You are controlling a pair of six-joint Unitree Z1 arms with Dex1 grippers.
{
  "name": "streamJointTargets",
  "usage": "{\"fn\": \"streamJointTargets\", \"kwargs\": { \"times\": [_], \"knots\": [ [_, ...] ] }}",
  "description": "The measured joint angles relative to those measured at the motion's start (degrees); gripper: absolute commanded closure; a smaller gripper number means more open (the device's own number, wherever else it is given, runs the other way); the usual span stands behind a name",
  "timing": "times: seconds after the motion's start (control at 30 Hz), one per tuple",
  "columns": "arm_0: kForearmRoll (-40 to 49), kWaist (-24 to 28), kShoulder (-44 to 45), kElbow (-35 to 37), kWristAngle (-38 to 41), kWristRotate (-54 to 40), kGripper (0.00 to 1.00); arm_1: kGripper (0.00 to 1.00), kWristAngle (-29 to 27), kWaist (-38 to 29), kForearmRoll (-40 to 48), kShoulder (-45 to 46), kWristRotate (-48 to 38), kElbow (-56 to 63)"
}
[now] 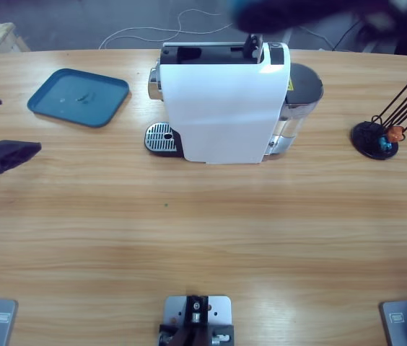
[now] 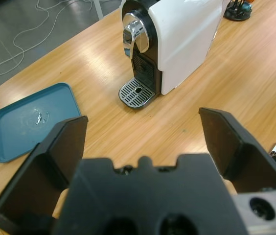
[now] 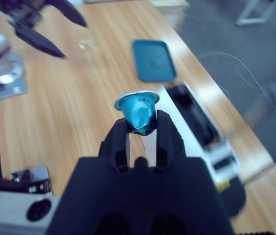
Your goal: Pour coffee
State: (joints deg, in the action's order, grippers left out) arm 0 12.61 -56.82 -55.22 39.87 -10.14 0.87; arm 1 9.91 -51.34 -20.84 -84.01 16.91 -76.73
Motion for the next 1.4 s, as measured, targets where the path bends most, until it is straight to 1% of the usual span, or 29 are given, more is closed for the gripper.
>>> {"fn": "streamJointTargets", "kwargs": {
  "times": [0.1,0.2,0.3,0.4,0.5,0.63,0.87,1.03,1.2,1.4],
  "knots": [
    [0.0,0.0,0.3,-0.1,0.1,-0.1,0.023,1.000,0.7,-0.6,-2.9,-8.3,2.9,-8.5],
    [0.0,0.0,0.3,-0.1,0.3,-1.0,0.023,1.000,-0.5,-0.6,-4.2,-15.0,5.0,-13.3],
    [0.0,0.0,0.3,-0.2,0.3,-1.6,0.018,1.000,-4.0,-0.7,-7.4,-20.5,8.2,-19.4],
    [-0.1,0.0,0.2,-0.5,0.3,-1.7,0.017,1.000,-8.5,-0.7,-9.2,-23.4,12.1,-22.1],
    [-0.9,0.0,-0.6,-0.6,0.3,-1.7,0.018,1.000,-11.7,-0.6,-9.8,-24.4,15.0,-22.1],
    [-1.4,0.0,-1.3,-0.7,0.3,-1.7,0.018,1.000,-13.2,0.4,-9.8,-24.5,16.2,-22.1],
    [-1.5,0.0,-1.3,-1.0,0.3,-1.7,0.018,1.000,-13.2,3.0,-9.2,-24.6,16.2,-22.1],
    [-1.5,0.0,-1.3,-1.0,0.3,-1.7,0.009,1.000,-12.1,3.8,-7.9,-24.6,16.2,-21.2],
    [-1.5,0.0,-1.6,-1.0,0.3,-1.7,0.009,1.000,-10.2,4.0,-7.2,-24.7,15.9,-19.9],
    [-1.5,0.0,-1.6,-1.4,0.3,-1.7,0.009,1.000,-9.8,4.0,-5.8,-25.7,15.6,-17.1]
  ]
}}
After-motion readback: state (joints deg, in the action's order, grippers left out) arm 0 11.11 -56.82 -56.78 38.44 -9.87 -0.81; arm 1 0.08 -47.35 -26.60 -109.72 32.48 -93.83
